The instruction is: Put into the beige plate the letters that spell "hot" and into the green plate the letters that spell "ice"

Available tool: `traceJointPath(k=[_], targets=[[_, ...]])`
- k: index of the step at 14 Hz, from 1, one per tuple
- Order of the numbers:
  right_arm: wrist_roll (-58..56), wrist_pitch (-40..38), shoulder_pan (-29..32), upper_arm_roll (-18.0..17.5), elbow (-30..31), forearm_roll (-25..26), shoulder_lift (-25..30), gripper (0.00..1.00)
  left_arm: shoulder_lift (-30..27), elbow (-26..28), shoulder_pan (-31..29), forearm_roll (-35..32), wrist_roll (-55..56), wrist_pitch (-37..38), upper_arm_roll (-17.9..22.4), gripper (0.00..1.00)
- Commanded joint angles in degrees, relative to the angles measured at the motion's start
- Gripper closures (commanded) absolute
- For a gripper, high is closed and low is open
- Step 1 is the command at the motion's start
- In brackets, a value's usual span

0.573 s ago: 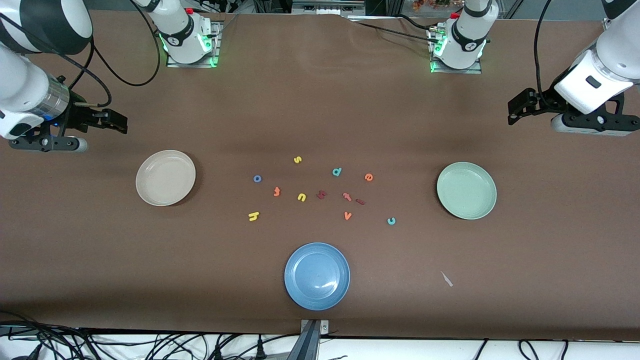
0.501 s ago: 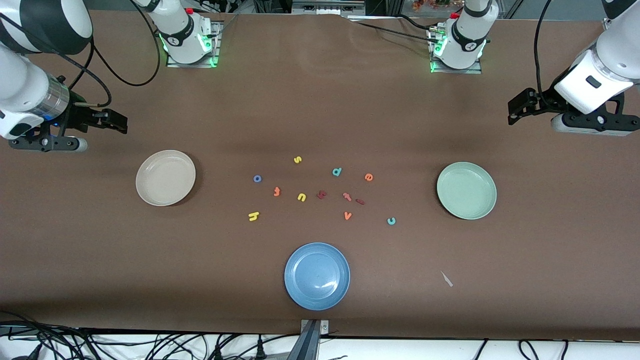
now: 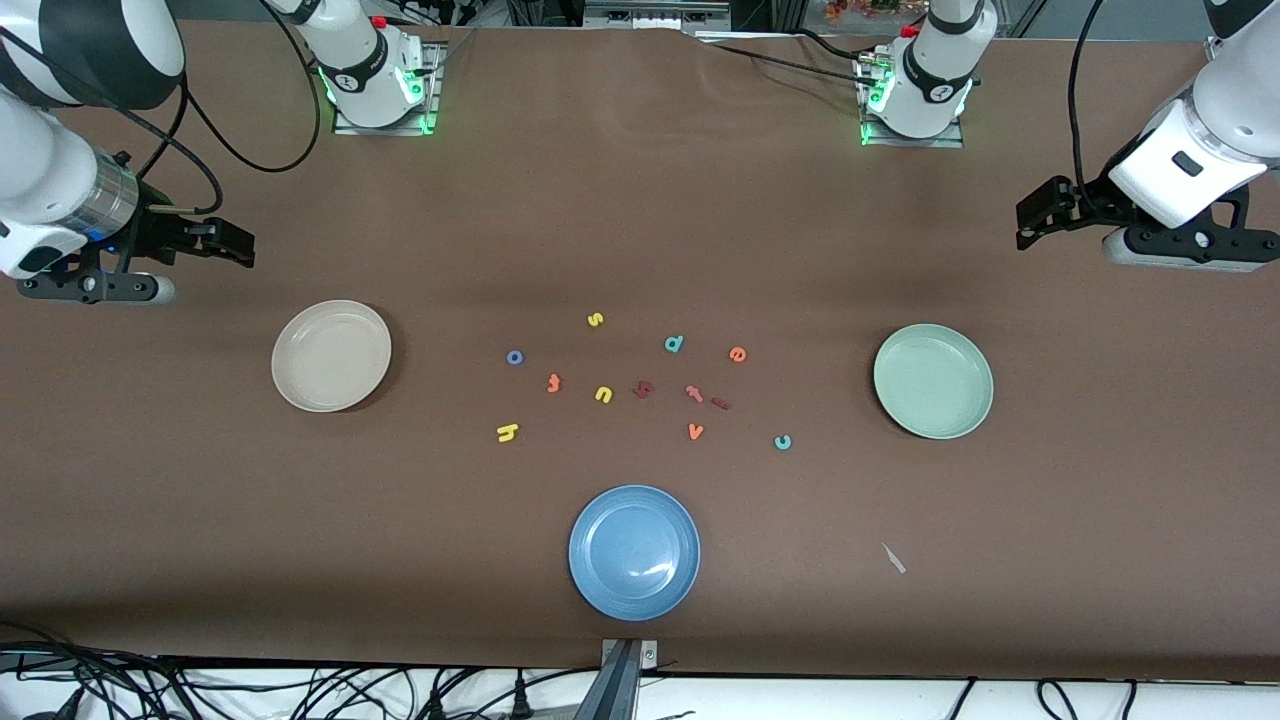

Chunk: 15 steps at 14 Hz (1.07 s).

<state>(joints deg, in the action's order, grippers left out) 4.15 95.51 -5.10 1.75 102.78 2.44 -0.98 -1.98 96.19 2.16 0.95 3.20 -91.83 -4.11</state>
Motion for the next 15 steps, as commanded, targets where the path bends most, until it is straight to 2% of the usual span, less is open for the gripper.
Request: traceJointPath(k=[1,6,15], targets=[[-0.5,-1.3,0.5,-0.1,-1.5,-1.0,-0.6,0.00,-0.2,-0.8,-0.2,-1.5,-1.1,1.0,-0.1,0.00],[-0.6,-1.3,0.5,-0.1,-1.5,-0.9,-0.6,0.00,2.0,-4.0,-0.2,-1.3,-0.8,1.3,0.2,0.00],[-0.6,-1.3,0.4,-0.1,-1.5,-0.9,-0.6,0.00,2.2,-4.2,-0.2,-1.2,-0.8,2.1,0.2,0.00]])
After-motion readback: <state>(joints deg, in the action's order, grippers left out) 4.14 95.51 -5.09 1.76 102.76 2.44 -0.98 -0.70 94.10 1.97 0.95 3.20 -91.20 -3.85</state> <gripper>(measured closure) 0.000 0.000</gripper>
